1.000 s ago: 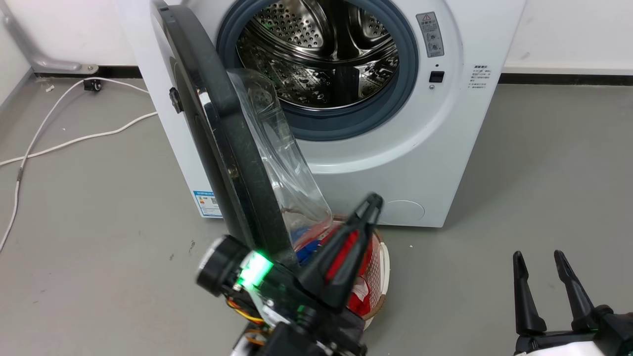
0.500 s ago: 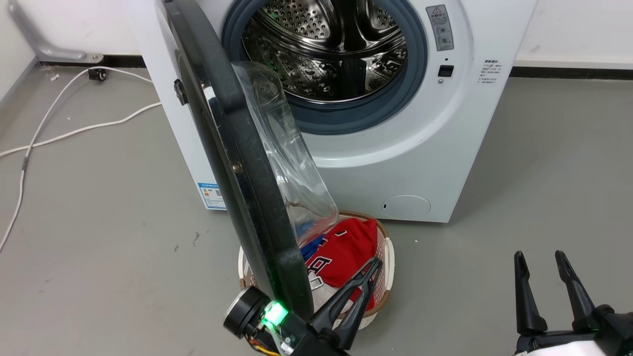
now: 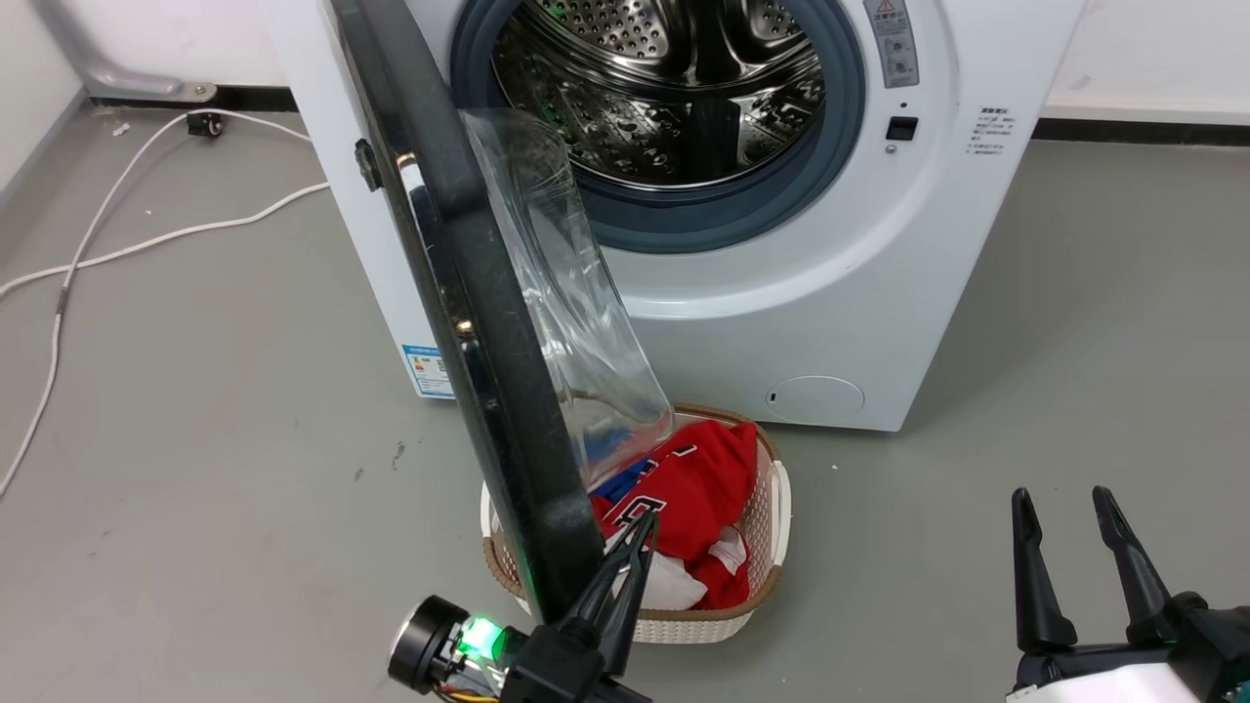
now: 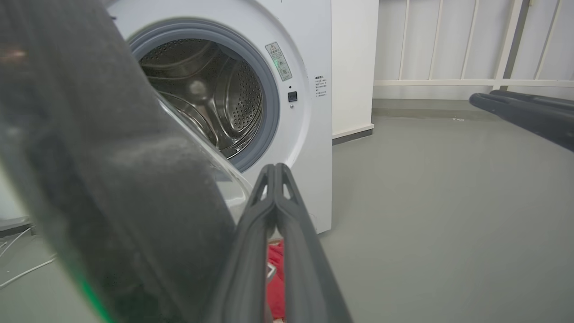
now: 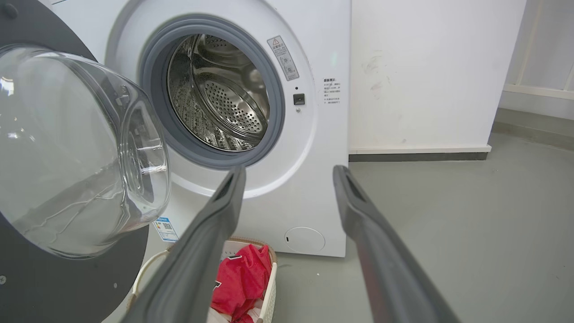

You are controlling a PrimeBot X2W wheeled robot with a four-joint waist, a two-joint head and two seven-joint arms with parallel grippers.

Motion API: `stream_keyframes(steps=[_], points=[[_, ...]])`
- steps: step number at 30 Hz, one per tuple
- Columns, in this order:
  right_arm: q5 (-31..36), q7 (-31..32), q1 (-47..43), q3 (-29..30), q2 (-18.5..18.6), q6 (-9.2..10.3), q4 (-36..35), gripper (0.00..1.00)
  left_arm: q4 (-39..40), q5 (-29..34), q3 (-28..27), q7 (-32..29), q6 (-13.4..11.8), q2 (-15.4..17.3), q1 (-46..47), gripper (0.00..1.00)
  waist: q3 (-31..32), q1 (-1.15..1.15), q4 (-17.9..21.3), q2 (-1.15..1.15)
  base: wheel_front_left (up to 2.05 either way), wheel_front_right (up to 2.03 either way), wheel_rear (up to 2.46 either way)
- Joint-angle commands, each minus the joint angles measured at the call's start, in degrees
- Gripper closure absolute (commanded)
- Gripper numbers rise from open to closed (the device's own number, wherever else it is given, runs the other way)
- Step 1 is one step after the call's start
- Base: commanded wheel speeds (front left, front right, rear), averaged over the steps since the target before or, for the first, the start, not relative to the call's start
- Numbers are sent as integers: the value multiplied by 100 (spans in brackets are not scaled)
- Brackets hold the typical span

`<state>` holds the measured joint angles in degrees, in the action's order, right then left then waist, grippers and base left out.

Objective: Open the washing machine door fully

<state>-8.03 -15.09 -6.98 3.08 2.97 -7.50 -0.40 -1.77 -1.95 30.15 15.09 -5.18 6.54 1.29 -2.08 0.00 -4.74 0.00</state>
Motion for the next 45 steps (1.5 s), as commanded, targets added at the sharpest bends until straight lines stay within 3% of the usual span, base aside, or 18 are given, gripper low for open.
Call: stream_keyframes(steps=[1, 19, 26, 38, 45], points=[[9, -10, 32, -3, -18, 1, 12, 0, -42, -35, -136, 9, -79, 70, -67, 100, 0, 0, -41, 0, 0, 0, 0], [4, -10, -80, -4, -15, 1, 55, 0, 204, -144, -696, -2, -384, 236, -530, 100, -53, 0, -728, 0, 0, 0, 0], [32, -10, -78, 14, -16, 1, 41, 0, 332, -246, -1284, 0, -587, 426, -640, 100, -105, 0, -916, 0, 0, 0, 0], [85, -10, 23, 5, -16, 1, 33, 0, 387, -441, -2453, 0, -714, 967, -607, 100, -209, 0, -930, 0, 0, 0, 0], [157, -10, 123, 35, -16, 1, 3, 0, 146, -633, -2958, -1, -647, 1148, -319, 100, -411, 0, -896, 0, 0, 0, 0]])
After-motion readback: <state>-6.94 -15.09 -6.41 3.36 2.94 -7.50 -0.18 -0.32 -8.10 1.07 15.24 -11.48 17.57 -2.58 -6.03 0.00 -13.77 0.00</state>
